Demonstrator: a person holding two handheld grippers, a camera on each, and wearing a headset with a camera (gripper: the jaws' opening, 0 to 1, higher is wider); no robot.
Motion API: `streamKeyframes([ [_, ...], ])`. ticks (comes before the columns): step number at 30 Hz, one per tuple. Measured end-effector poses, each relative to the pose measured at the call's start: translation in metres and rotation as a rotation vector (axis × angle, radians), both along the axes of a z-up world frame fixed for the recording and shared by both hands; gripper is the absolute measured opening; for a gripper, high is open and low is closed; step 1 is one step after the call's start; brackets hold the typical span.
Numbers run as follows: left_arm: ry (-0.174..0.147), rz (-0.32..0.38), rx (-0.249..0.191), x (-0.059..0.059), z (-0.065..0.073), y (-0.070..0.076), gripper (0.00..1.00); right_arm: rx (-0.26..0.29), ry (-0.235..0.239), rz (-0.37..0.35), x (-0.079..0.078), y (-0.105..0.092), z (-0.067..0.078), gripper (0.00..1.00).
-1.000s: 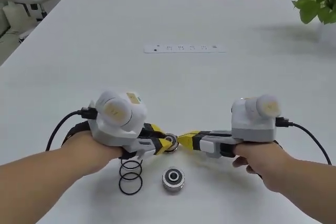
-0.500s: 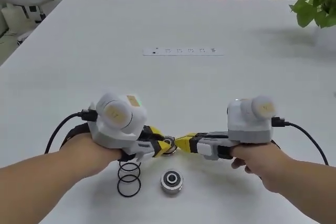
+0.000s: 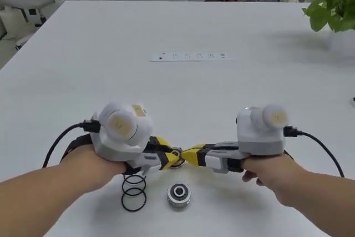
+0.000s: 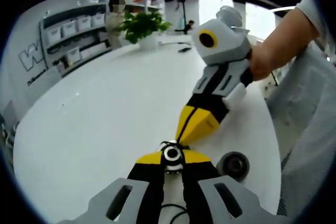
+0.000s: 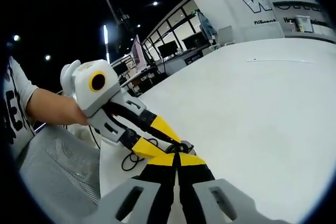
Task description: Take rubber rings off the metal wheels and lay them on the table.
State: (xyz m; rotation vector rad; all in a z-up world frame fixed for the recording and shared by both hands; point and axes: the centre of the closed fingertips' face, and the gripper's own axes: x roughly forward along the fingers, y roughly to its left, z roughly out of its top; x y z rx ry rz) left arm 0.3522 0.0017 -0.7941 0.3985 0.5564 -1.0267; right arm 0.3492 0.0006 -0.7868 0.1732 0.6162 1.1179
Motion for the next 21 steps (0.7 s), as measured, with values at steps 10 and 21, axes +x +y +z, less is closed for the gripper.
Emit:
streamKeyframes([
  [10, -0.006, 0.007, -0.006, -0.001, 0.001, 0.000, 0.12, 0.014, -0.010, 0.013, -0.002, 0.003, 0.001, 0.00],
  [21, 0.001, 0.010, -0.037, 0.000, 0.002, 0.000, 0.13, 0.031, -0.011, 0.022, -0.003, 0.005, 0.006, 0.00],
])
